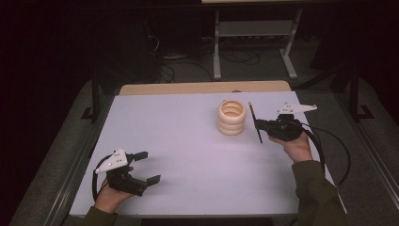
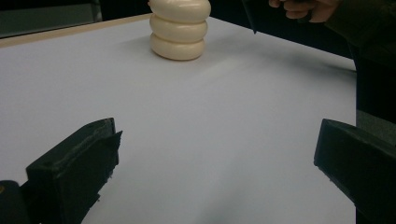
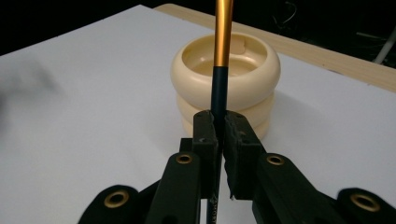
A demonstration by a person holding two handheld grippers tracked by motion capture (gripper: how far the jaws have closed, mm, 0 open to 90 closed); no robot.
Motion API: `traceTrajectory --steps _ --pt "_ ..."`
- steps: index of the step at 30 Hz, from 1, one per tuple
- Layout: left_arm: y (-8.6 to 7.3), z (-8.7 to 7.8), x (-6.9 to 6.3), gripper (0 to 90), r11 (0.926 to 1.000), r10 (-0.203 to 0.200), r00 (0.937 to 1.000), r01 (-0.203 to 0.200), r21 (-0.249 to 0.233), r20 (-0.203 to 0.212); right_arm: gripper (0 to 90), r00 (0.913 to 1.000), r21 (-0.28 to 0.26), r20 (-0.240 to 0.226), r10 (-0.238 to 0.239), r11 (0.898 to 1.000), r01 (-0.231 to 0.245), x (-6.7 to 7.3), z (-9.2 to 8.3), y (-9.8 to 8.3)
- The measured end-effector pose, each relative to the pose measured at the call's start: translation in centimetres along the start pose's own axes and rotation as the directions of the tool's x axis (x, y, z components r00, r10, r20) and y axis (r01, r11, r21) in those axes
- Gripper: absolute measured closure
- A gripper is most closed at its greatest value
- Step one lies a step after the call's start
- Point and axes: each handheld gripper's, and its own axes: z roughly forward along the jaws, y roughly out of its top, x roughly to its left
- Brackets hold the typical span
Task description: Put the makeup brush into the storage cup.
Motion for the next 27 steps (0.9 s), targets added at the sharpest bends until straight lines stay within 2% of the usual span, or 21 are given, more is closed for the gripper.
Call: traceTrajectory --steps 18,27 --pt "0.0 0.0 0.0 0.0 1.0 0.004 1.0 -0.004 0.003 0.002 82.6 0.9982 -0.101 0.037 0.047 0.994 -0.043 -0.5 0.2 1.0" --pt "0.1 0.0 0.0 0.0 1.0 0.007 1.0 -0.007 0.0 0.002 82.6 0.9977 -0.141 0.053 0.042 0.989 -0.034 -0.7 0.0 2.0"
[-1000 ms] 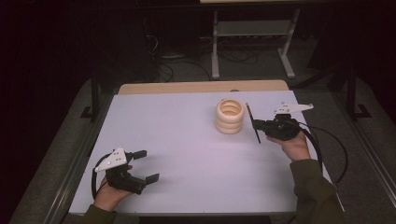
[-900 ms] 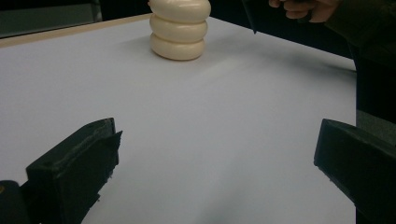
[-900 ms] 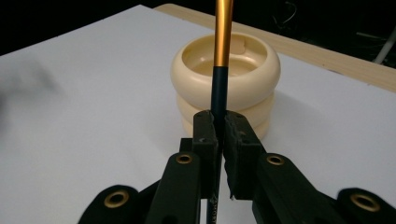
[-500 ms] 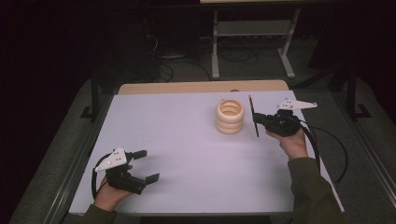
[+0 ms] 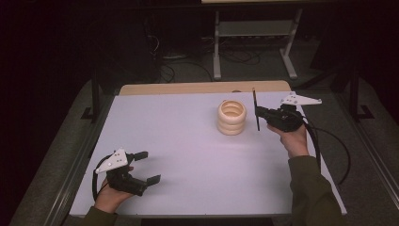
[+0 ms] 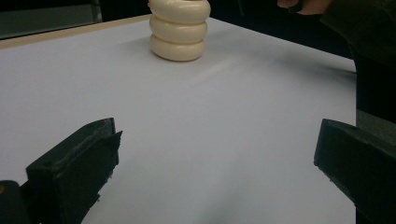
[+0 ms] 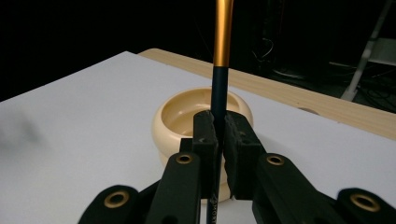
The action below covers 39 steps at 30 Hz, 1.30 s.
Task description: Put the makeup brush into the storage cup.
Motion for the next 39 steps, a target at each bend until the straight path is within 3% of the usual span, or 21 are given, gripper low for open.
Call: traceTrajectory --steps 10,23,39 --pt "0.0 0.0 0.0 0.0 0.9999 -0.016 0.9999 0.016 -0.006 -0.001 82.6 0.9999 -0.031 0.013 0.005 0.999 -0.005 -0.3 0.8 0.7" --pt "-0.1 0.0 0.0 0.0 0.9998 -0.017 0.9999 0.017 -0.005 0.0 82.6 0.9996 -0.055 0.015 0.026 0.998 -0.025 -0.4 2.5 1.8" --pt "-0.1 -0.1 0.0 0.0 0.9999 -0.013 0.9999 0.013 -0.008 0.001 82.7 0.9998 -0.076 0.005 0.02 0.997 -0.019 -0.3 4.0 2.9"
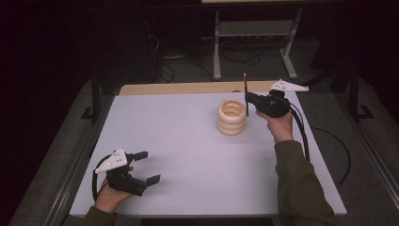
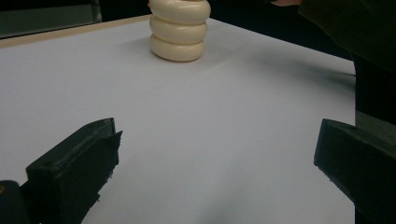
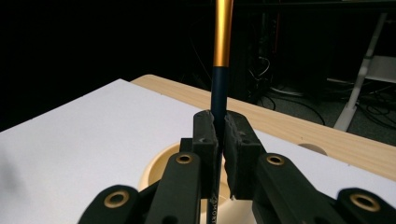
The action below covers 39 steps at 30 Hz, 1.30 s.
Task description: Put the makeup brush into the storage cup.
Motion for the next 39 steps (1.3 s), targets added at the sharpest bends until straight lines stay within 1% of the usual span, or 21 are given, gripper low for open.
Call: traceTrajectory --steps 7,13,21,29,30,39 --pt "0.0 0.0 0.0 0.0 1.0 0.0 1.0 0.0 0.0 0.0 82.6 1.0 -0.015 -0.004 0.003 1.0 -0.003 0.1 0.7 0.2" --pt "0.0 0.0 0.1 0.0 1.0 0.003 1.0 -0.003 0.001 -0.001 82.6 0.9999 -0.018 -0.008 -0.013 1.0 0.013 0.4 1.7 0.4" --pt "0.0 -0.1 0.1 0.0 1.0 0.004 1.0 -0.004 0.001 0.0 82.6 0.9999 -0.023 -0.012 -0.006 1.0 0.006 0.6 2.9 0.4" --pt "0.0 -0.1 0.1 0.0 1.0 0.005 1.0 -0.005 0.001 0.0 82.6 0.9997 -0.011 -0.024 0.0 1.0 -0.001 1.1 4.2 0.2" --pt "0.0 -0.1 0.1 0.0 1.0 0.006 1.0 -0.006 0.001 0.001 82.6 0.9997 -0.009 -0.025 -0.007 1.0 0.007 1.1 4.3 0.1" --pt "0.0 -0.1 0.1 0.0 1.0 -0.001 1.0 0.001 -0.005 0.001 82.6 0.9992 0.012 -0.037 -0.013 1.0 0.014 1.9 5.8 0.0"
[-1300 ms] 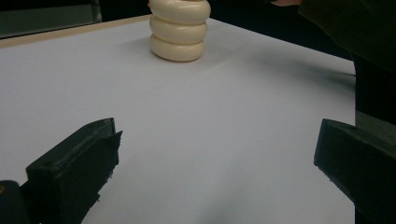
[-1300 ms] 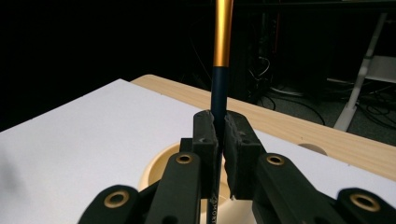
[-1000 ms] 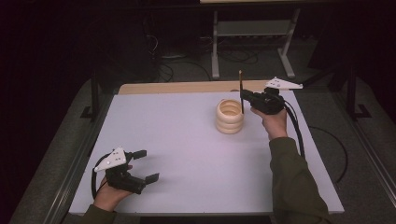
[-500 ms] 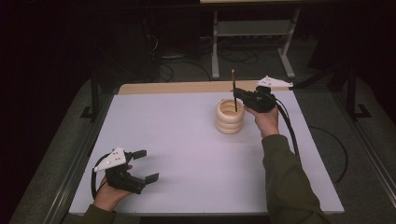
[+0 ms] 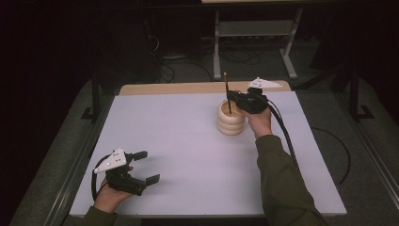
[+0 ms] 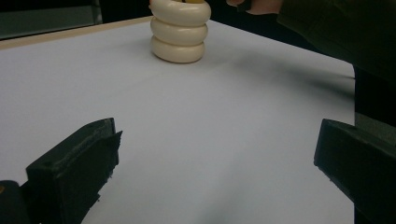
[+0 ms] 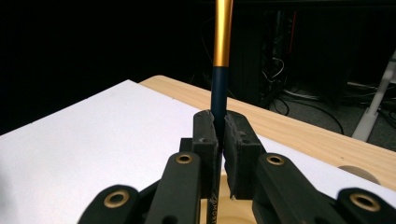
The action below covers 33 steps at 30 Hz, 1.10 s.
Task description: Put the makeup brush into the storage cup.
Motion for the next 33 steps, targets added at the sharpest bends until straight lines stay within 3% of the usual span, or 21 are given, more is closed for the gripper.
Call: traceTrajectory --steps 13,27,30,33 --pt "0.0 0.0 0.0 0.0 1.0 -0.005 1.0 0.005 -0.001 0.0 82.5 0.9999 0.043 0.0 -0.01 0.999 0.01 0.3 1.5 -0.6" --pt "0.0 0.0 0.0 0.0 1.0 0.0 1.0 0.0 0.001 0.001 81.2 0.9996 0.098 0.001 -0.028 0.995 0.028 0.4 2.1 -1.1" --pt "0.0 0.0 0.0 0.0 1.0 -0.004 1.0 0.004 0.0 0.0 74.8 0.9996 0.1 -0.002 -0.029 0.995 0.029 0.4 2.1 -1.1" --pt "0.0 0.0 0.0 0.0 1.0 -0.004 1.0 0.004 -0.001 0.001 57.0 0.9992 0.096 0.015 -0.036 0.995 0.034 0.4 2.0 -1.0"
